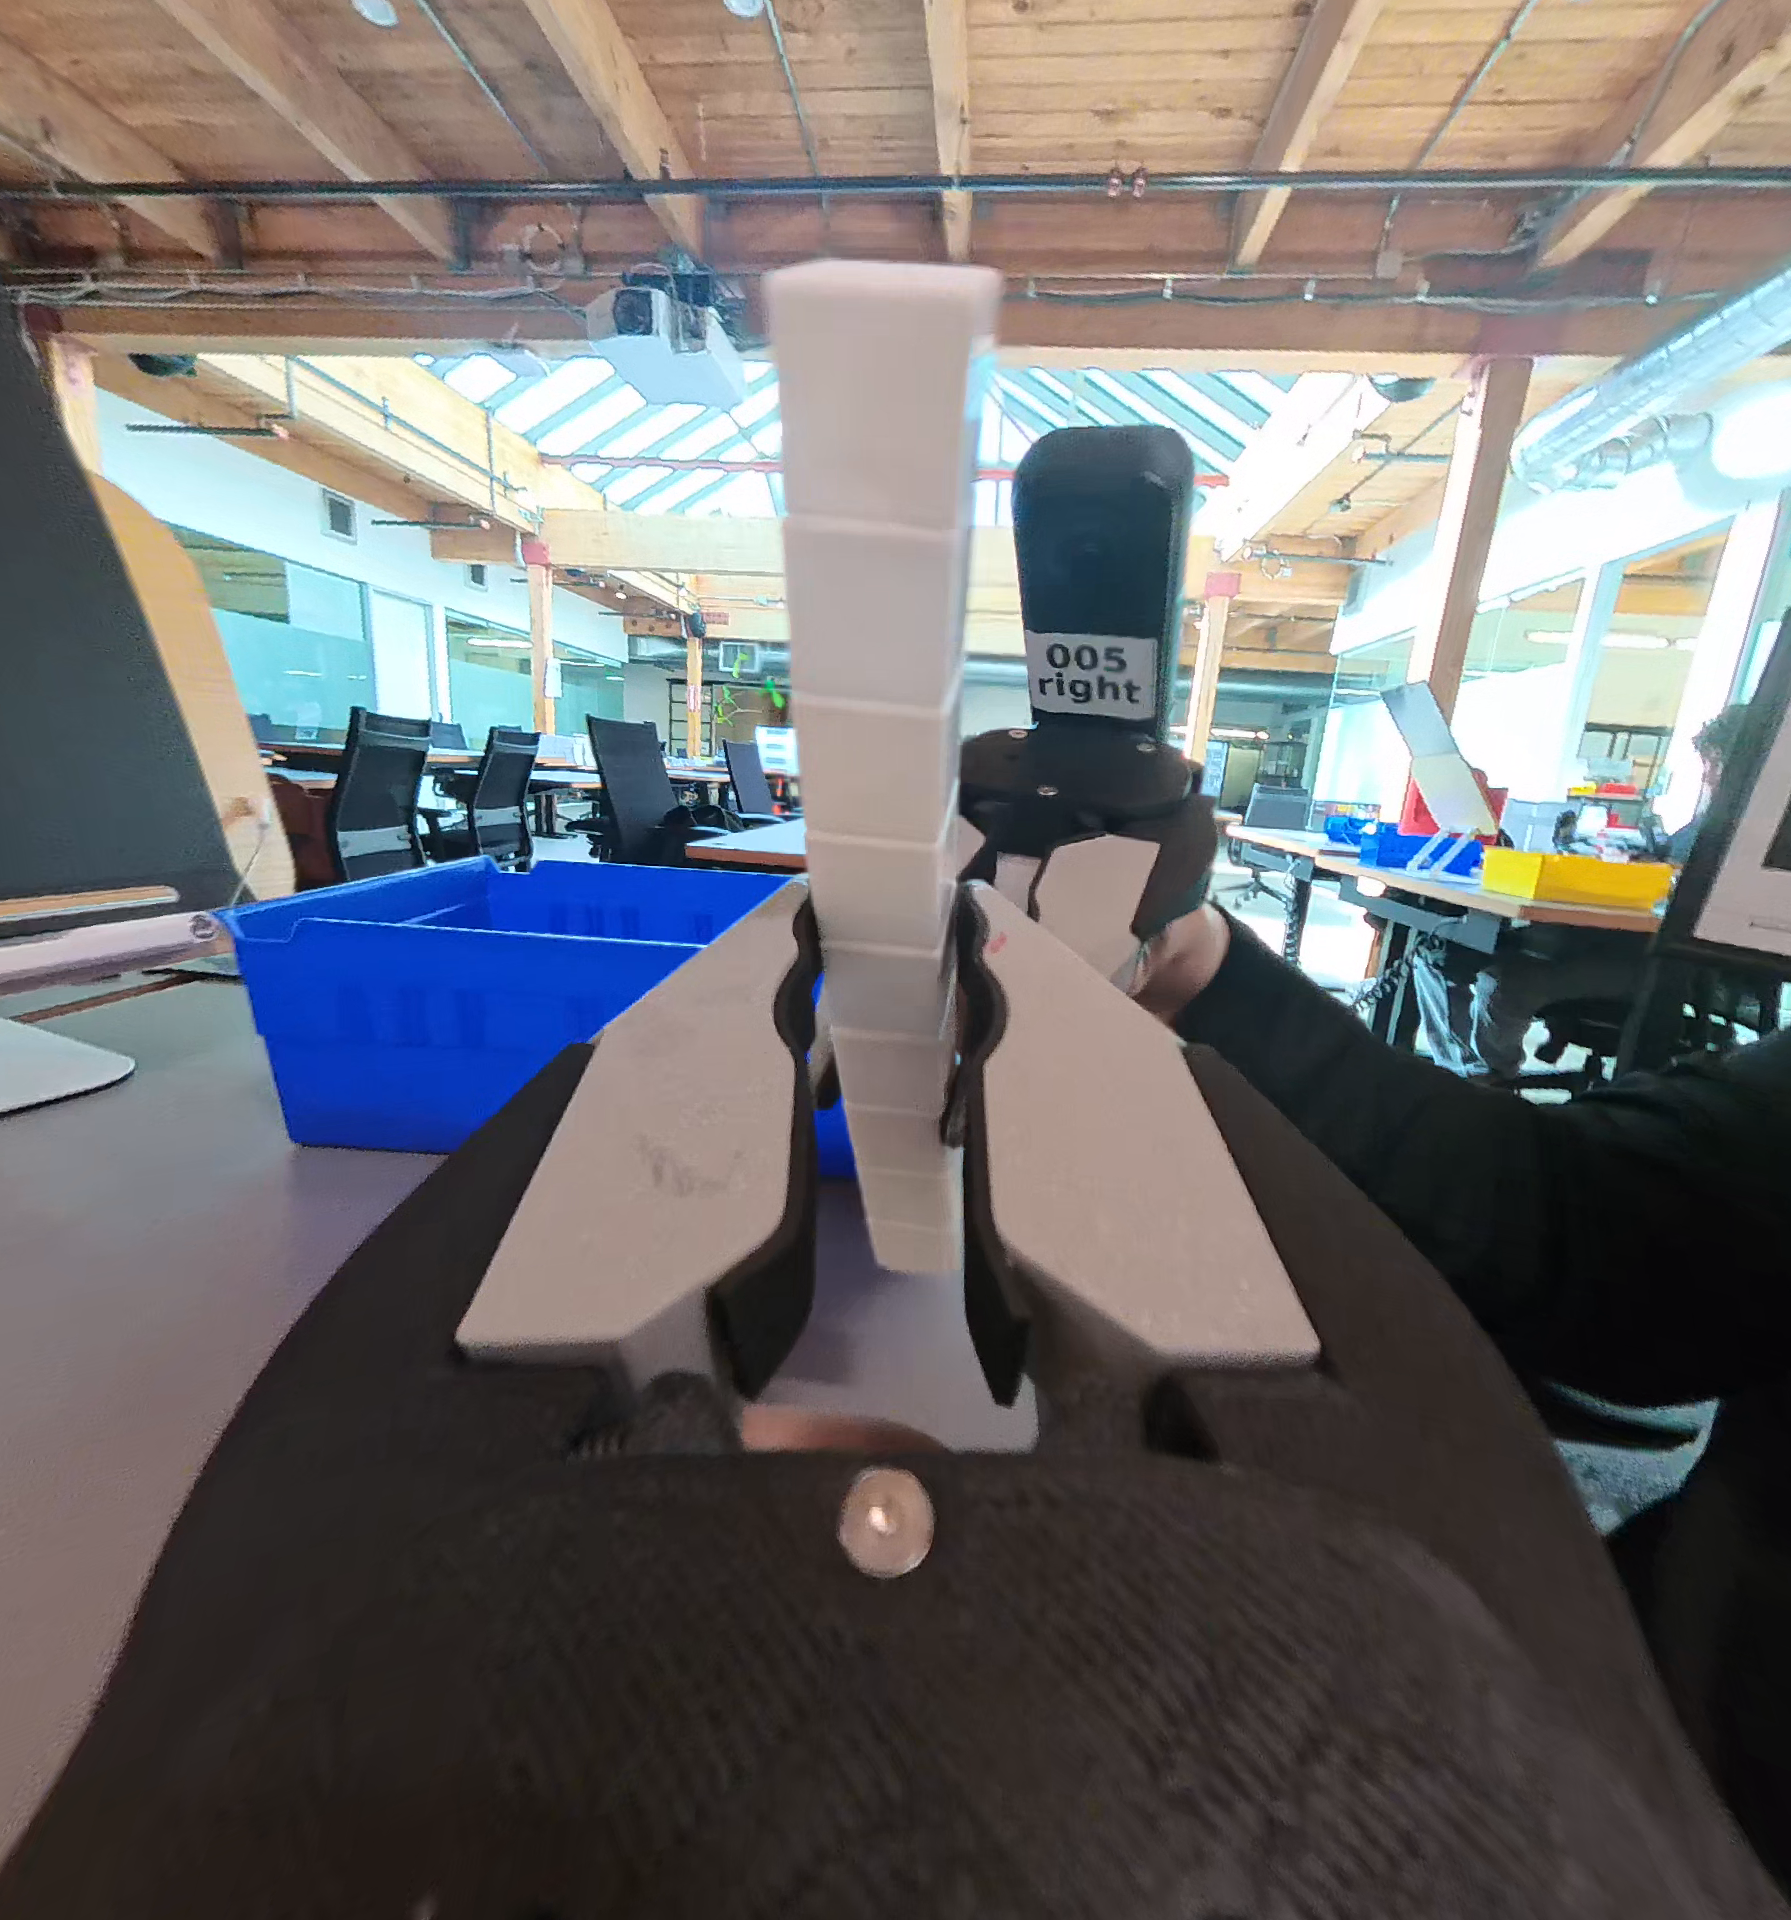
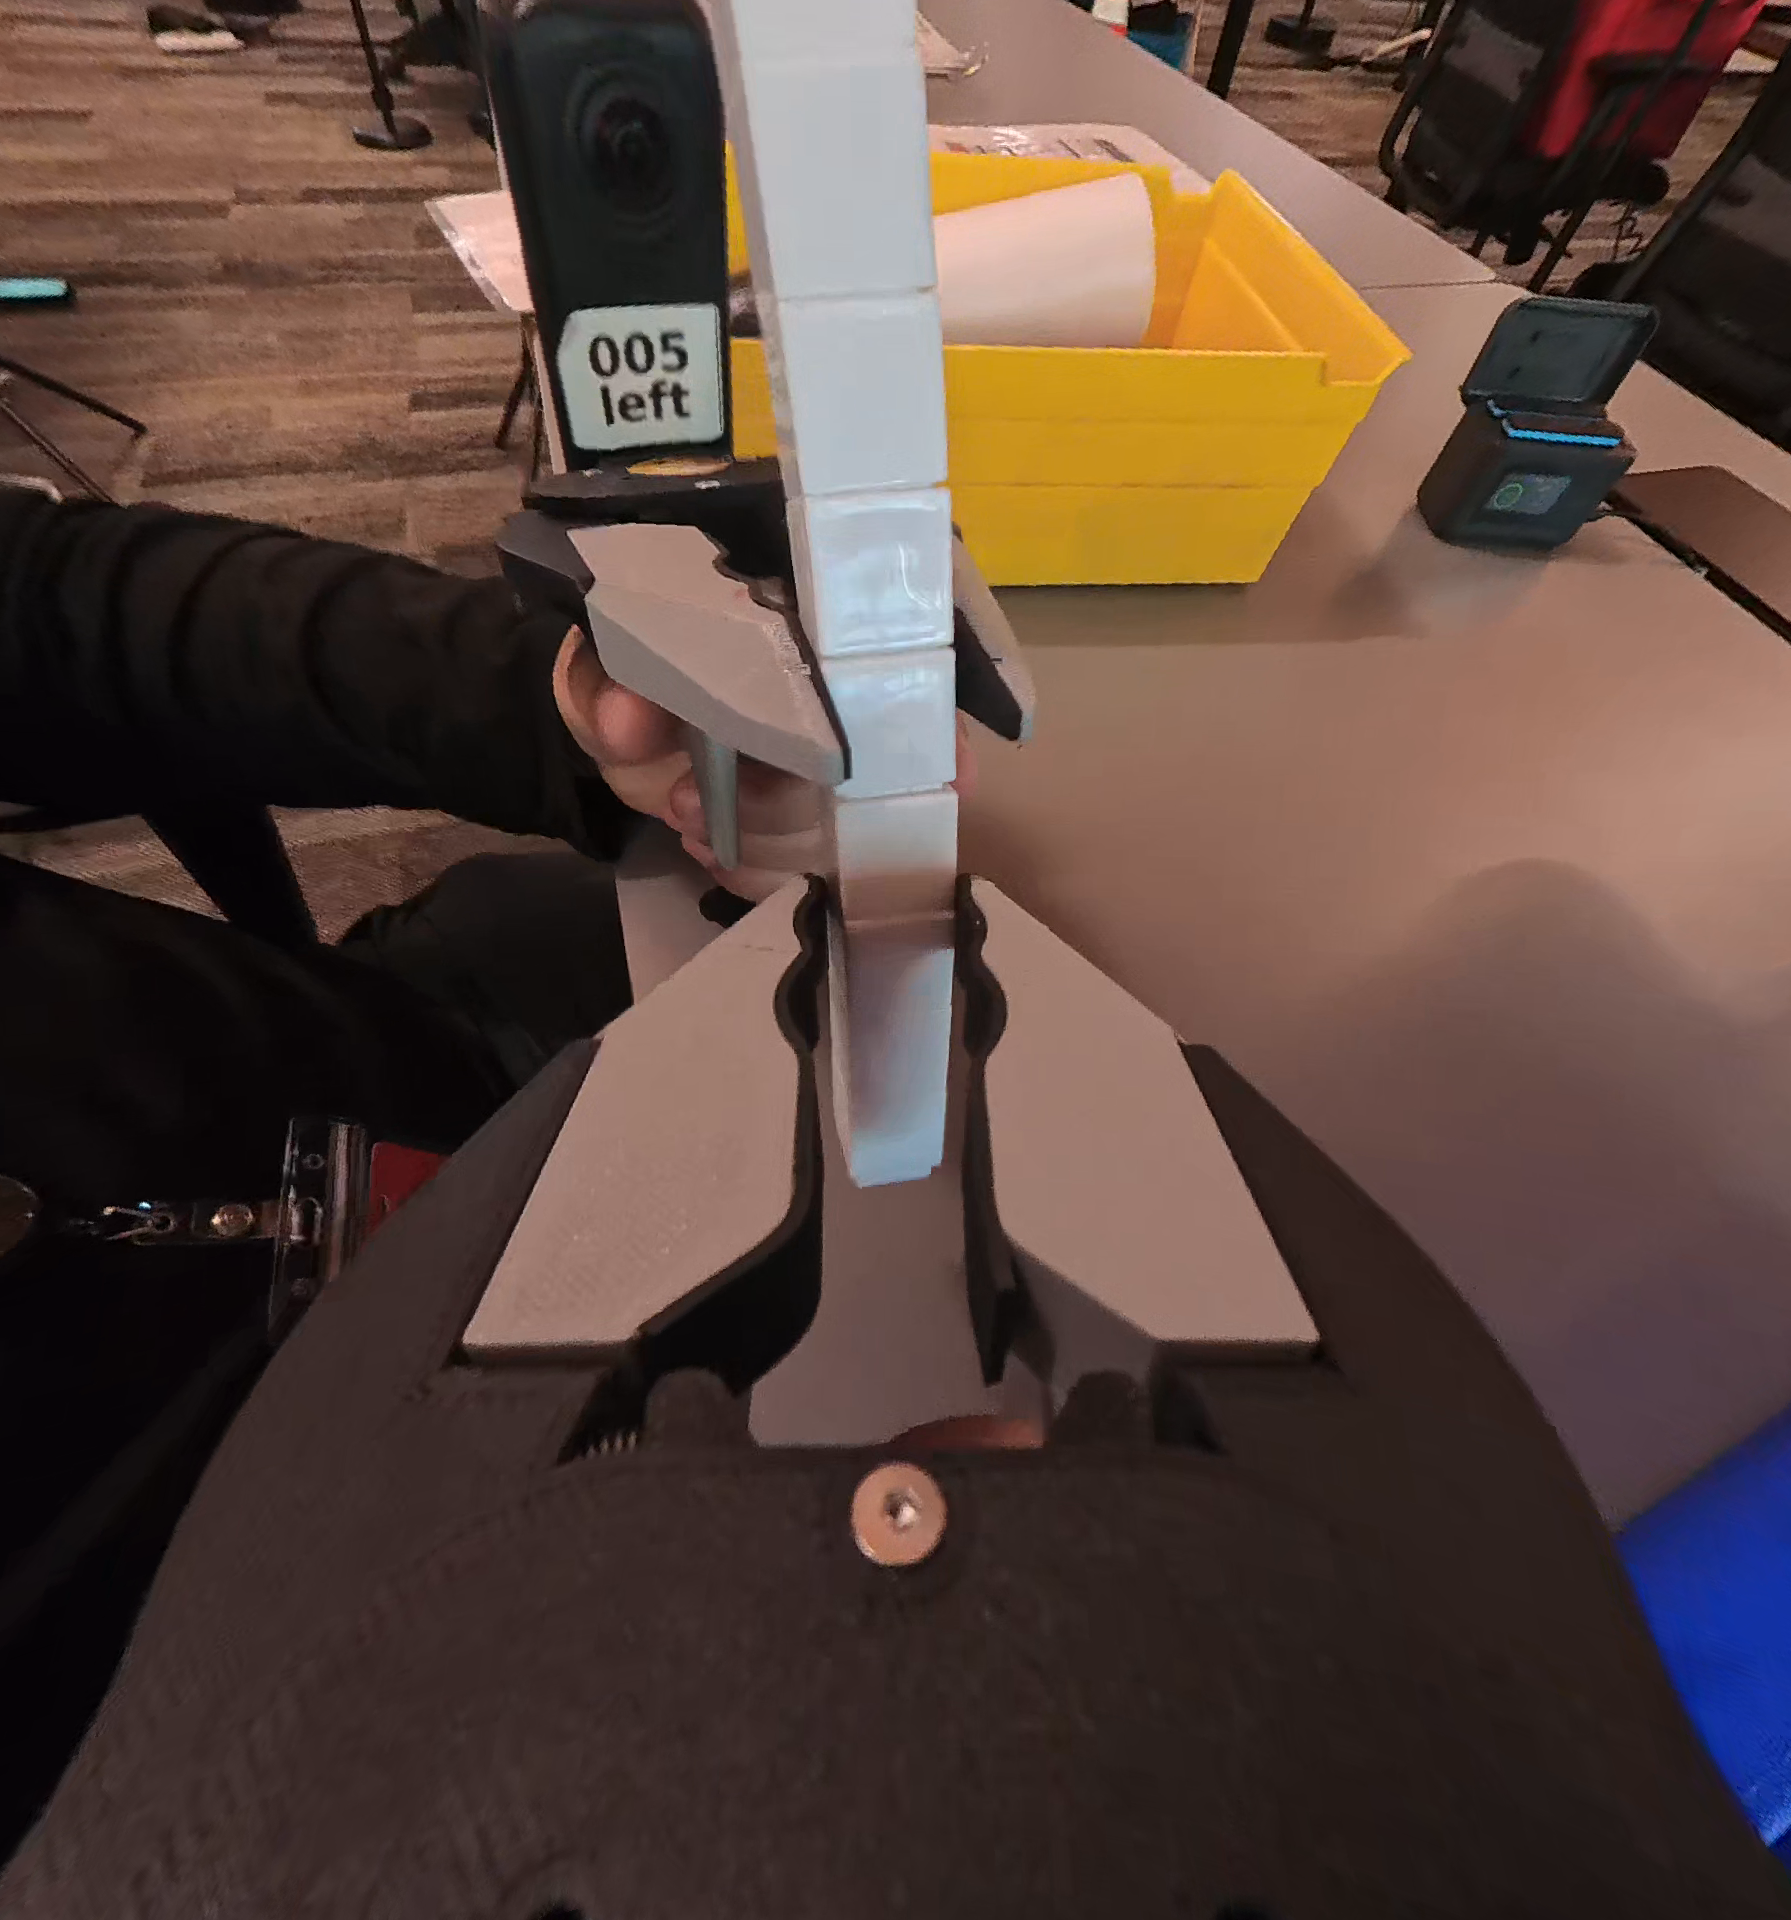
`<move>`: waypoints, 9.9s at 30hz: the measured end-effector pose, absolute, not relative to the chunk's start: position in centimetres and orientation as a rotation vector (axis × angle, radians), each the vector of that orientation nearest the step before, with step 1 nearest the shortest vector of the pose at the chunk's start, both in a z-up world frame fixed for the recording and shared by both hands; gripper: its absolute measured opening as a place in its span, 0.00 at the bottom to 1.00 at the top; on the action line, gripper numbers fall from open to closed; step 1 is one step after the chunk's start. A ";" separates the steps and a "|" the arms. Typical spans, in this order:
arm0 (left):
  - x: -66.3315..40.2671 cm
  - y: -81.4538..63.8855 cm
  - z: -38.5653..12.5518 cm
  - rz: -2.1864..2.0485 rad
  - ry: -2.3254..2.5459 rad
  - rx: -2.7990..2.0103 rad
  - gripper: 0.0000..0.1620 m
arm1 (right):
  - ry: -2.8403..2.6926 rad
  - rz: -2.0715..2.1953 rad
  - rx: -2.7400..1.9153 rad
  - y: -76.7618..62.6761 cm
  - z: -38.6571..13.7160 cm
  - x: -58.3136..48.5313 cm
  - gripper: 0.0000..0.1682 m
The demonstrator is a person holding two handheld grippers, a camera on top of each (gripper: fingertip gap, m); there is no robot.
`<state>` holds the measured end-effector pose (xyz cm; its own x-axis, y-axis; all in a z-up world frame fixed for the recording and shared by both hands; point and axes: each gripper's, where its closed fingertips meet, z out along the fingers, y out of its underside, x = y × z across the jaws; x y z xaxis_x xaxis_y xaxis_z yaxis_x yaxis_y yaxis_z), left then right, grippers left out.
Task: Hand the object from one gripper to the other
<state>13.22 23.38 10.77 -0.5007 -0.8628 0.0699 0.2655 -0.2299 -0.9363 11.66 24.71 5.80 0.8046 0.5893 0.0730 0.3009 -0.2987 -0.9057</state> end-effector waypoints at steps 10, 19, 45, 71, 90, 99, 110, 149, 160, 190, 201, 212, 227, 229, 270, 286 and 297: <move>14.3 24.4 10.1 -1.695 1.192 -0.857 0.21 | -0.488 0.464 -1.728 23.4 11.3 13.8 0.11; 14.0 24.4 10.1 -1.726 1.207 -0.844 0.21 | -0.546 0.509 -1.750 22.5 10.7 13.8 0.11; 12.7 23.6 10.5 -1.990 1.281 -0.846 0.13 | -0.555 0.610 -1.804 22.3 9.2 13.6 0.11; 12.1 23.7 11.8 -2.096 1.170 -0.809 0.12 | -0.536 0.696 -1.650 22.7 11.1 12.9 0.11; 13.6 23.7 10.0 -1.967 1.244 -0.926 0.27 | -0.570 0.641 -1.757 23.6 9.1 12.3 0.12; 14.8 23.7 8.4 -1.794 1.296 -0.976 0.22 | -0.229 0.224 -1.599 20.1 16.1 24.0 0.12; 15.3 24.0 8.1 -1.794 1.298 -1.025 0.19 | 0.433 -0.164 -1.905 16.6 6.7 42.0 0.15; 15.5 25.5 5.5 -1.496 1.406 -1.263 0.38 | -0.137 0.113 -1.777 27.9 10.1 17.1 0.42; 14.1 31.1 3.8 -1.100 1.339 -1.314 0.39 | -0.112 -0.112 -1.842 32.2 2.2 19.5 0.36; 13.5 30.9 3.7 -1.153 1.339 -1.339 0.31 | -0.123 -0.032 -1.787 31.9 3.0 19.0 0.33; 2.5 35.3 10.4 -0.723 1.465 -1.447 0.28 | -0.151 0.028 -1.758 31.8 3.4 18.2 0.34; -9.1 49.8 -0.8 -0.313 1.283 -2.112 0.26 | -0.146 0.028 -1.742 31.7 3.6 18.3 0.33; -10.5 48.8 -0.1 -0.183 1.333 -2.084 0.28 | -0.158 0.020 -1.752 31.8 3.4 18.1 0.33; -10.5 48.6 -0.2 -0.193 1.333 -2.092 0.29 | -0.165 0.026 -1.764 31.9 3.3 18.0 0.33; -10.0 48.7 -1.1 0.139 2.005 -1.760 0.46 | -0.181 0.002 -1.717 31.5 3.9 17.8 0.32; -9.2 49.3 -3.6 0.124 2.594 -1.523 0.27 | -0.213 0.018 -1.729 31.5 3.7 17.3 0.31; -11.4 51.1 -3.7 0.448 2.678 -1.418 0.30 | -0.230 0.035 -1.720 31.5 3.8 16.9 0.31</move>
